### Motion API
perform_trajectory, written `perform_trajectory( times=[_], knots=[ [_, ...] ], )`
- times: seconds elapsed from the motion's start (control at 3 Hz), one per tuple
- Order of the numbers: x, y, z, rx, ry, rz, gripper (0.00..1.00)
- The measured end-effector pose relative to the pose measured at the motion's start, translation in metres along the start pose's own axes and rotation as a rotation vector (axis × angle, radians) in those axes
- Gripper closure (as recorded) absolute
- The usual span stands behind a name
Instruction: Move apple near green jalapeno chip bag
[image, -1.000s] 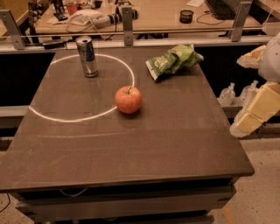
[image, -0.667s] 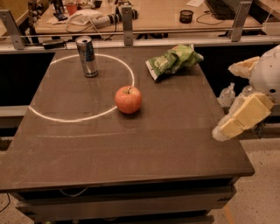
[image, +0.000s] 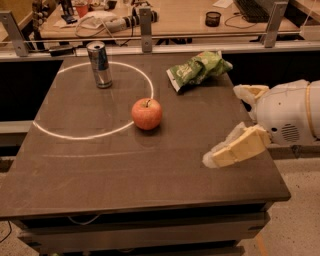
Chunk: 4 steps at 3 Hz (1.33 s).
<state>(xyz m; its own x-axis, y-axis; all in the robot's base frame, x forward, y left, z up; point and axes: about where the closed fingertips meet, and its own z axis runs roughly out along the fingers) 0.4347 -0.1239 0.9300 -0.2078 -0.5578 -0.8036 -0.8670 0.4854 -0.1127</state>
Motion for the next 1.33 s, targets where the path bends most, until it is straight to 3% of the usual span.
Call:
perform_trajectory(
  times=[0.33, 1.0, 1.33],
  knots=[
    [-0.015, 0.025, 0.029, 0.031, -0.034, 0.048, 0.0],
    [-0.014, 0.027, 0.041, 0.044, -0.055, 0.08, 0.0],
    [-0.01, 0.024, 0.073, 0.085, -0.062, 0.091, 0.0]
  ],
)
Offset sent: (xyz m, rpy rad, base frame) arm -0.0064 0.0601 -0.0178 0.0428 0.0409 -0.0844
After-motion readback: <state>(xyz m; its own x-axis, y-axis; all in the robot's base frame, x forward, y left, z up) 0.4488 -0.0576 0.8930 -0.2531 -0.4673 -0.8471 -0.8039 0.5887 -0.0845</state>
